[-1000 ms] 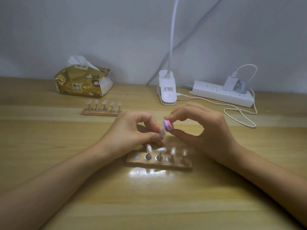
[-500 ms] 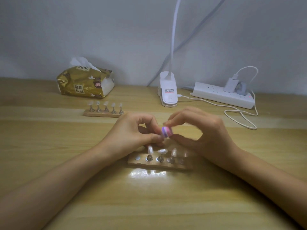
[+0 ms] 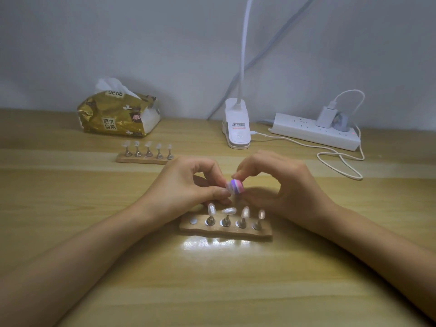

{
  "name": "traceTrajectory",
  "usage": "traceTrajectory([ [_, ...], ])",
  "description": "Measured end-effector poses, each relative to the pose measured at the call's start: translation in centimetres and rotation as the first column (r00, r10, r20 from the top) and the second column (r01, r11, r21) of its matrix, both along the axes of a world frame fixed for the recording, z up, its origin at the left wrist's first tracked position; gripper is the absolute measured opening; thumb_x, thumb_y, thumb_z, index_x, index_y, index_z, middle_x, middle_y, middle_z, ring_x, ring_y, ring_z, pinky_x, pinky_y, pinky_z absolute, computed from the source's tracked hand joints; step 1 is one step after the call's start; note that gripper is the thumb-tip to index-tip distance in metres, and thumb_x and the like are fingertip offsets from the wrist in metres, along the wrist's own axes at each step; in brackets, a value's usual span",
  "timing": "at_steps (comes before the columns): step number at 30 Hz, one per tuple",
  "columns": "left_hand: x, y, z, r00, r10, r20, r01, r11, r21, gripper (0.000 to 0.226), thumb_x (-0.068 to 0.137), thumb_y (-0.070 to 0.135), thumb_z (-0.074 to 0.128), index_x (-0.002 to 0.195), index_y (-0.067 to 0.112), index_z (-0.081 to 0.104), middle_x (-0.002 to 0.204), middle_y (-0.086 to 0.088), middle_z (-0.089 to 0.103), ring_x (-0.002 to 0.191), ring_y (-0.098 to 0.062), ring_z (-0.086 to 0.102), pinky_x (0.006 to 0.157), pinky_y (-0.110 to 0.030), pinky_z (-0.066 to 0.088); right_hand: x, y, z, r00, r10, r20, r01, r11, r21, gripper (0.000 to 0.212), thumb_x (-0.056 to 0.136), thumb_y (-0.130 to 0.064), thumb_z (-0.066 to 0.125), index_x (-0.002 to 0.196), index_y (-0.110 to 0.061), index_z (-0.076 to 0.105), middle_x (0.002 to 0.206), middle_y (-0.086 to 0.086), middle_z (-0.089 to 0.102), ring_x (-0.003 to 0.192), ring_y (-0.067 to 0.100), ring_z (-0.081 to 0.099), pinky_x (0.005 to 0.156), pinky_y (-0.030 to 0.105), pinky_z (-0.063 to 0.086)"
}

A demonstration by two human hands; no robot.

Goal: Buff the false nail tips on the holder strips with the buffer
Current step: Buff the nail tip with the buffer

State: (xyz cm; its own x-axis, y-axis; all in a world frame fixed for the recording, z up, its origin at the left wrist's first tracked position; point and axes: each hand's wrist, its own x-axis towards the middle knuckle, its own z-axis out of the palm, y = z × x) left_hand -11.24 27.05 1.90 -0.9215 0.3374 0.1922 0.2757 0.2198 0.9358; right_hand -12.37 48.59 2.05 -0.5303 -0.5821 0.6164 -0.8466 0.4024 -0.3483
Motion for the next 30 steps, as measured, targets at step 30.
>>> traceTrajectory([
  [30, 0.28, -0.31, 0.44, 0.982, 0.061, 0.178, -0.103, 0.967, 0.234, 0.031, 0.061, 0.038, 0.084, 0.084, 0.019, 0.075, 0.093, -0.005, 0.078, 0.092, -0.027, 0.074, 0.070, -0.032, 0.060, -0.16, 0.36, 0.12, 0.949, -0.055, 0.311, 0.147, 0.948, -0.283, 0.018, 0.083, 0.001, 0.077, 0.095, -0.010, 0.070, 0.090, -0.003, 0.073, 0.086, 0.017, 0.072, 0.084, 0.036, 0.058],
])
